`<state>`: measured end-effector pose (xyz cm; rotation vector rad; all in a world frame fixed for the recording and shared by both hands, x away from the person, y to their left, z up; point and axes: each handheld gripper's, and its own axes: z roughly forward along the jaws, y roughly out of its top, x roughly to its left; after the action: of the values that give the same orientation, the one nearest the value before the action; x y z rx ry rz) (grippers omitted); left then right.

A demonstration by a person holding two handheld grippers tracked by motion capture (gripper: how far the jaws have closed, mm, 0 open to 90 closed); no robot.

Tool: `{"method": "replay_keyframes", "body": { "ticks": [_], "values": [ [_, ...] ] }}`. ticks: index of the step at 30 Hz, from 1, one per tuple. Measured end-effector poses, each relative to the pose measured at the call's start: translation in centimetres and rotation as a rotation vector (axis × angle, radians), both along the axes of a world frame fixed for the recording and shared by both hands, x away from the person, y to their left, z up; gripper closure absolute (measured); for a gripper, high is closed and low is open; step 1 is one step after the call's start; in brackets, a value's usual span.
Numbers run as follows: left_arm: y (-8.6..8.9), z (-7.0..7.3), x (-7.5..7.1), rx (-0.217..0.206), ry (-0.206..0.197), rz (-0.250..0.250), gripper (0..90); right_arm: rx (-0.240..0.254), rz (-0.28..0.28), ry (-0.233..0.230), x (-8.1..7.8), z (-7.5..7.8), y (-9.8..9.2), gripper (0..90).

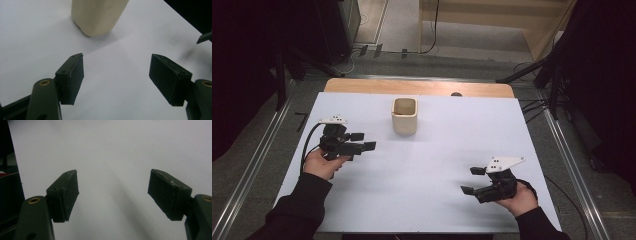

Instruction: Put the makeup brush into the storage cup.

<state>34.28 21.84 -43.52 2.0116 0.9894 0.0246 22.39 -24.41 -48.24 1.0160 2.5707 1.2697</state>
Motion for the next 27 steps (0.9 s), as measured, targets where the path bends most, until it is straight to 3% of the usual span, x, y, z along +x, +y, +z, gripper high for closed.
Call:
{"method": "replay_keyframes", "body": {
  "ticks": [6,27],
  "values": [
    [-0.1,-0.4,-1.0,0.031,-0.006,-0.035,27.6,-0.001,-0.001,0.001,0.0,0.0,0.0,25.5],
    [0.1,-1.2,-4.0,0.068,-0.023,-0.085,26.2,-0.004,-0.003,0.007,0.1,-0.1,0.1,25.5]
  ]
}}
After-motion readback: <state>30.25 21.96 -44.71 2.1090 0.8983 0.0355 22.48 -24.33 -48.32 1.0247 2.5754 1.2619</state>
